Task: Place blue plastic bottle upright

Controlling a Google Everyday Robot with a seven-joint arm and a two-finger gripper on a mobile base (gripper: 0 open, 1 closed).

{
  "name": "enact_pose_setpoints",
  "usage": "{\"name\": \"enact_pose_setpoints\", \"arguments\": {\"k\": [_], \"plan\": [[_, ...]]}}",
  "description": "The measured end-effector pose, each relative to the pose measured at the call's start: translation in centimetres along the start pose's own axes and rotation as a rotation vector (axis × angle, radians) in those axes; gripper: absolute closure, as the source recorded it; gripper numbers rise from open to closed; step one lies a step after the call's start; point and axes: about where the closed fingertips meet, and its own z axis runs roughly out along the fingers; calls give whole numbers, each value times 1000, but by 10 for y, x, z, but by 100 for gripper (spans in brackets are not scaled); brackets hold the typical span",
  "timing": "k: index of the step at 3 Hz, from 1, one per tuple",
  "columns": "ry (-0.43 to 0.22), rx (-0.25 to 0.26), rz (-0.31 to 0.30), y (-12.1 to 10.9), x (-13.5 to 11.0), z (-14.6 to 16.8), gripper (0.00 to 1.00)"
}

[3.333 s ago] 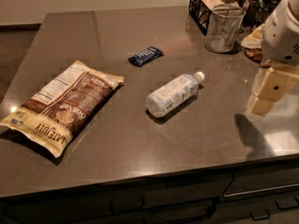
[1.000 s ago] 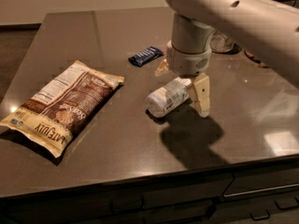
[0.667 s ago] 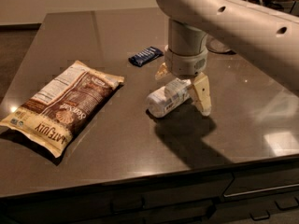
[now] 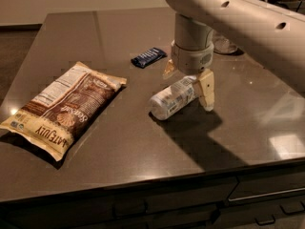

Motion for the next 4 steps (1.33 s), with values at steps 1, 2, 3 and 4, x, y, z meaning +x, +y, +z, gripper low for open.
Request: {"name": "enact_pose_setpoints", "arguments": {"k": [1, 2, 3, 4], "plan": [[-20, -3, -5, -4, 2, 0, 27], [-28, -9, -1, -6, 4, 2, 50], [-10, 10, 25, -9, 9, -4, 73], [25, 76, 19, -18, 15, -30, 96]]}}
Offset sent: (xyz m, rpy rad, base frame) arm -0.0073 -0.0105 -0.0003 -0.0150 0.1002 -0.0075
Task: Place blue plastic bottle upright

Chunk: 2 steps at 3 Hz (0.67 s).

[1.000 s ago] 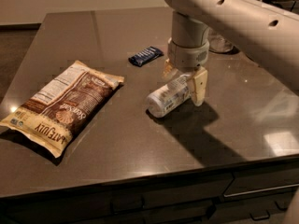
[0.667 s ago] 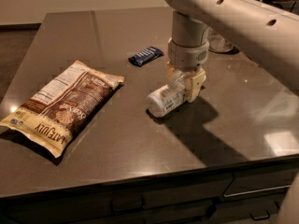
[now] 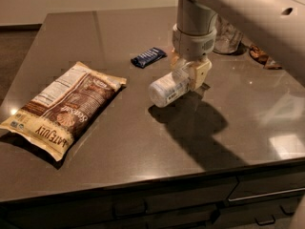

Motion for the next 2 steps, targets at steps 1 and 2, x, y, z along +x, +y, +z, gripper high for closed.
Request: {"name": "enact_pose_setpoints", "arguments": {"k": [1, 2], "plan": [[30, 95, -43, -8, 2, -29, 100], [33, 225, -118, -12, -3, -55, 100]]}}
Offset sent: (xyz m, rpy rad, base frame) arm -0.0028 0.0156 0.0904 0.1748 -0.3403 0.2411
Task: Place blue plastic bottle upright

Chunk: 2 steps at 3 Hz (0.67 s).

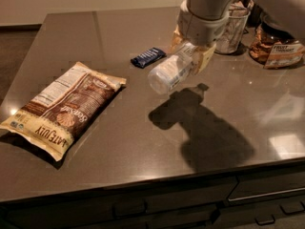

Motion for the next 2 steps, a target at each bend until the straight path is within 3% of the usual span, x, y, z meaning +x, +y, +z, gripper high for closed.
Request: {"name": "enact_pose_setpoints", "arguments": {"k": [1, 2], "plan": [[14, 86, -85, -7, -6, -15, 100], [86, 102, -119, -11, -12, -26, 100]]}}
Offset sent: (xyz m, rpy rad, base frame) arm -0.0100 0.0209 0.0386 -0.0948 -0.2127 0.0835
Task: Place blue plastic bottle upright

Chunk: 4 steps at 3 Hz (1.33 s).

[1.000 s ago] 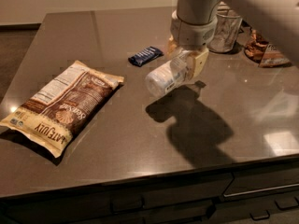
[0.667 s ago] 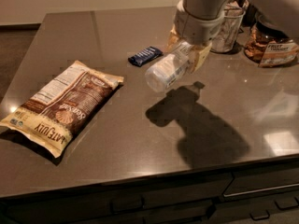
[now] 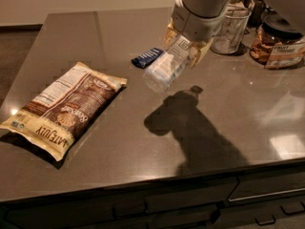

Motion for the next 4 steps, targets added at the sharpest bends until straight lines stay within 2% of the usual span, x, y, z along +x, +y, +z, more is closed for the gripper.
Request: {"name": "enact_pose_setpoints", "arguments": {"k": [1, 2, 3, 4], "plan": [[0, 0, 0, 0, 0, 0, 100], [4, 45, -11, -4, 7, -5, 100], [7, 131, -67, -15, 19, -7, 100], [38, 242, -196, -28, 23, -11, 100]]}}
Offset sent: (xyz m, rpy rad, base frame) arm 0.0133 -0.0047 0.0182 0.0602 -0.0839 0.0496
